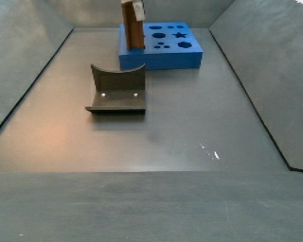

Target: Insert the arch object.

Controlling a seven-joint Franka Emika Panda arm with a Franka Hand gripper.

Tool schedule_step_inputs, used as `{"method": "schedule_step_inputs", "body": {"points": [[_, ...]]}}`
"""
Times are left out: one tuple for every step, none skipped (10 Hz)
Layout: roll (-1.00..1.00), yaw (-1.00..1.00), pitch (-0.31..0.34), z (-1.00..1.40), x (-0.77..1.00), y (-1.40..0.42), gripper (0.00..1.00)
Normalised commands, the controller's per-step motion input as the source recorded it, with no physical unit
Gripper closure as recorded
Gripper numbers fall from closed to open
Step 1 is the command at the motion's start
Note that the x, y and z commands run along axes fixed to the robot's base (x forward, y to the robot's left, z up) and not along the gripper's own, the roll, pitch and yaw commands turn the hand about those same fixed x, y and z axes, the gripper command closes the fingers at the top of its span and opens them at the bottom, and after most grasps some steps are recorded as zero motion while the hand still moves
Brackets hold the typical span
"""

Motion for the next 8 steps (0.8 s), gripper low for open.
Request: {"method": "schedule_step_inputs", "body": {"points": [[0.00, 0.00, 0.031, -0.30, 0.23, 0.08, 1.00], [0.01, 0.00, 0.037, -0.28, 0.21, 0.09, 1.00], [0.05, 0.00, 0.049, -0.24, 0.18, 0.11, 1.00], [0.03, 0.00, 0.023, -0.21, 0.11, 0.15, 1.00], [0.10, 0.00, 0.004, -0.25, 0.04, 0.12, 1.00], [0.14, 0.00, 0.024, -0.25, 0.08, 0.08, 1.00], [0.00, -0.10, 0.000, -0.03, 0.00, 0.00, 1.00], [0.00, 0.00, 0.000, 0.00, 0.00, 0.00, 1.00]]}}
